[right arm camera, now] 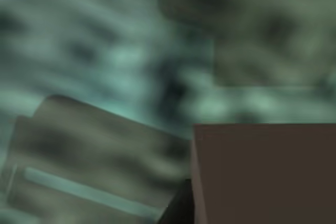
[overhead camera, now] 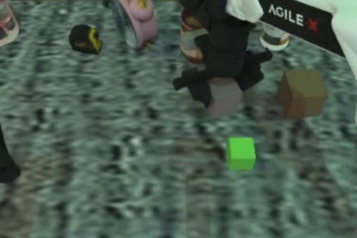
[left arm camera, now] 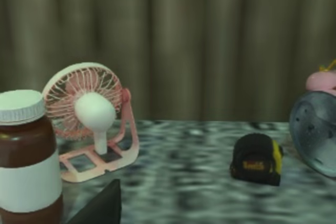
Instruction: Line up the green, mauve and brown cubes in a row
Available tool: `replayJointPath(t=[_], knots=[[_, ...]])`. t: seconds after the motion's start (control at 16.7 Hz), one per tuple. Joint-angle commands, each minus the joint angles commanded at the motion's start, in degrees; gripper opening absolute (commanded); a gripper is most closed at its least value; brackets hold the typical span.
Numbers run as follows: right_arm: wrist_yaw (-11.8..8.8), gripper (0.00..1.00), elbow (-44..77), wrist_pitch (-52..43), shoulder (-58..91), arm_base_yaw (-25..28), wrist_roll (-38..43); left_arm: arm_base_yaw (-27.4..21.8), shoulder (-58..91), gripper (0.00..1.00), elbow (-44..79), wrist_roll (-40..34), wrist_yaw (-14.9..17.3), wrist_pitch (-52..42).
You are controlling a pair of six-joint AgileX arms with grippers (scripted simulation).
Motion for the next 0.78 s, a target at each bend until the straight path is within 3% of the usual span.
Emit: replayJointPath(t=[0.42,0.78], knots=[[0.24,0.00,-13.88,3.59,-9.57,7.02,24.51,0.00,0.00,1.00,0.00,0.00,0.00,0.00],[0.33,0.00,-17.95,4.98,-12.84,9.04,29.93,0.00,0.00,1.00,0.00,0.00,0.00,0.00]])
